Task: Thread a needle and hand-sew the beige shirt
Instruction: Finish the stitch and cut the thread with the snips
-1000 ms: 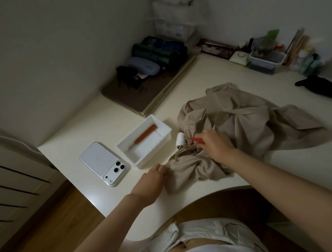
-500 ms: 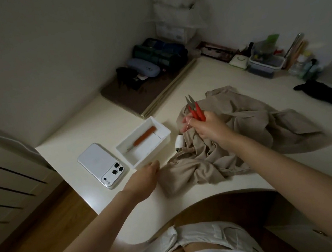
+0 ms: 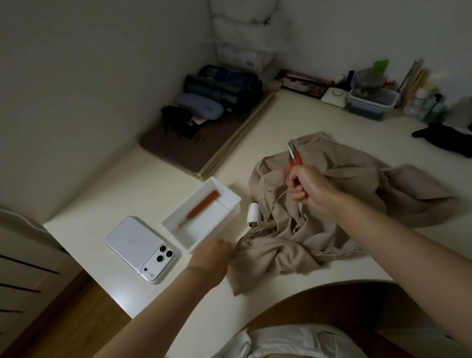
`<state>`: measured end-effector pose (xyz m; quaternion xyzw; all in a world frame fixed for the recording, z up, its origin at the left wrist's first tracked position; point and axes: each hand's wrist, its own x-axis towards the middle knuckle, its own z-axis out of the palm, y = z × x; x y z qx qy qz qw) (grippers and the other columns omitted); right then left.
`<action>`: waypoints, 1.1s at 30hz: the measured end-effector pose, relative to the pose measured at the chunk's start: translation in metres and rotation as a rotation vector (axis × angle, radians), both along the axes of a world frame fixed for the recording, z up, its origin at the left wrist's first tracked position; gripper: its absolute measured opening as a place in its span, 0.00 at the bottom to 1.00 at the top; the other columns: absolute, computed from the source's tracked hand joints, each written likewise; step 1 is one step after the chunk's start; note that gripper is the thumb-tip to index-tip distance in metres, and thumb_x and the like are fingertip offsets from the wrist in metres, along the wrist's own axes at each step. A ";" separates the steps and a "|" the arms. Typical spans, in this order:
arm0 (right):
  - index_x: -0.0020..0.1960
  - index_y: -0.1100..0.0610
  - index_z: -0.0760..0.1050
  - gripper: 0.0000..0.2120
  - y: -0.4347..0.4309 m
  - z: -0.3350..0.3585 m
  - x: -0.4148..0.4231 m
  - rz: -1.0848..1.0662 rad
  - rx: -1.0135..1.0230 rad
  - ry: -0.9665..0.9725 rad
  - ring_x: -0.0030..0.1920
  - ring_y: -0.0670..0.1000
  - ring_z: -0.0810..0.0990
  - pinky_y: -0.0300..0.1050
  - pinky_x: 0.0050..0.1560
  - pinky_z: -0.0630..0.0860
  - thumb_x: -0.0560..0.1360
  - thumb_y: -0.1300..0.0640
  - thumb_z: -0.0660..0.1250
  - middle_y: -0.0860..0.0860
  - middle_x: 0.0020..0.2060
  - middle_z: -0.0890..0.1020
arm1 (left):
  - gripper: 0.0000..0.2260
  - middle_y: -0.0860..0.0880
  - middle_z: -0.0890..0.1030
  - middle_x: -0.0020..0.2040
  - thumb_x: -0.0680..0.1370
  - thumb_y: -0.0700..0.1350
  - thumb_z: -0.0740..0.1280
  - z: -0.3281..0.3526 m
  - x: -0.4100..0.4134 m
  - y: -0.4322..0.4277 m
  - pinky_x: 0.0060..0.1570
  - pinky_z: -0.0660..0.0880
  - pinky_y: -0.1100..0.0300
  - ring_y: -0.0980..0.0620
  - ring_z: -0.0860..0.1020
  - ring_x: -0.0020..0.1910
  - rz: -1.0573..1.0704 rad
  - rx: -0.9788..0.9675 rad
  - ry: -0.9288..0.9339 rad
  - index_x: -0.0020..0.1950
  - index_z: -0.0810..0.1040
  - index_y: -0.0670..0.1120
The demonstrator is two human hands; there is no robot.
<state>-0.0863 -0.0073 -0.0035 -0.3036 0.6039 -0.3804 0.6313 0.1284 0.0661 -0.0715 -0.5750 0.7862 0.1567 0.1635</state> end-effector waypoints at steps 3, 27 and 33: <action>0.42 0.60 0.71 0.10 -0.002 -0.030 -0.009 -0.049 0.102 0.070 0.18 0.42 0.58 0.34 0.18 0.54 0.77 0.67 0.52 0.50 0.27 0.64 | 0.12 0.44 0.73 0.59 0.79 0.36 0.57 0.005 -0.018 -0.009 0.47 0.72 0.55 0.44 0.76 0.55 0.086 -0.130 0.052 0.61 0.70 0.42; 0.46 0.53 0.74 0.05 0.047 -0.044 -0.008 0.256 -0.391 0.635 0.35 0.43 0.78 0.34 0.38 0.71 0.79 0.53 0.63 0.47 0.33 0.78 | 0.12 0.46 0.79 0.55 0.81 0.49 0.59 -0.024 -0.042 -0.030 0.51 0.72 0.58 0.50 0.77 0.52 0.467 -0.087 0.743 0.61 0.68 0.45; 0.48 0.59 0.76 0.07 0.044 -0.053 0.016 0.369 -0.345 0.653 0.37 0.43 0.77 0.28 0.37 0.70 0.79 0.56 0.62 0.52 0.38 0.80 | 0.08 0.48 0.77 0.50 0.81 0.47 0.61 -0.022 -0.039 -0.026 0.41 0.71 0.70 0.59 0.75 0.44 0.532 -0.041 0.898 0.55 0.69 0.43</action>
